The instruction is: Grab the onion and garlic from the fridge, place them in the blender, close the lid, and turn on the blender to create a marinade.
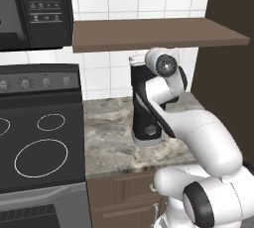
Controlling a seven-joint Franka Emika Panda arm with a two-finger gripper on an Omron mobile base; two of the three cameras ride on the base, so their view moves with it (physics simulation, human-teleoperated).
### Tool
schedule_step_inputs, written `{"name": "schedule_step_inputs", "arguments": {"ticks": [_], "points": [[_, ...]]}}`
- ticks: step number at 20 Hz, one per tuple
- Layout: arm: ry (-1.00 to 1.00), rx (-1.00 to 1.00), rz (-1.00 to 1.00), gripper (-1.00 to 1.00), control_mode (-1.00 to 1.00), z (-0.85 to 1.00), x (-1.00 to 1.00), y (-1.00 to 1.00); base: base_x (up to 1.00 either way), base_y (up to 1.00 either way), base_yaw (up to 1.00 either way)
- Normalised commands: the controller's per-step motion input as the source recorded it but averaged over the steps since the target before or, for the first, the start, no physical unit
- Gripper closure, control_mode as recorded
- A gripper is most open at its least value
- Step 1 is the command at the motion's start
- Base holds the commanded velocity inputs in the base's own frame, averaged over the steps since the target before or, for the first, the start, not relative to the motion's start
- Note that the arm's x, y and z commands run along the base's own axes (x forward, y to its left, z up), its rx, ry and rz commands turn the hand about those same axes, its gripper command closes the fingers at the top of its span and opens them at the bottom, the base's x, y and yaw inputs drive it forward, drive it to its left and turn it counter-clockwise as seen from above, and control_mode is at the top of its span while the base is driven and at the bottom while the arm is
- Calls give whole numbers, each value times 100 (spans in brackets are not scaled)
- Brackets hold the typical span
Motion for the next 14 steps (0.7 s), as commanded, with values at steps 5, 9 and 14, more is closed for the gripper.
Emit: {"name": "schedule_step_inputs", "arguments": {"ticks": [5, 9, 14], "points": [[0, 0, 0, 100, -100, -24, -11, 0, 0, 0, 0], [3, 0, 0, 100, -100, -30, -7, 4, 0, 0, 0], [4, 0, 0, 100, -100, -13, -1, 3, 0, 0, 0]]}}
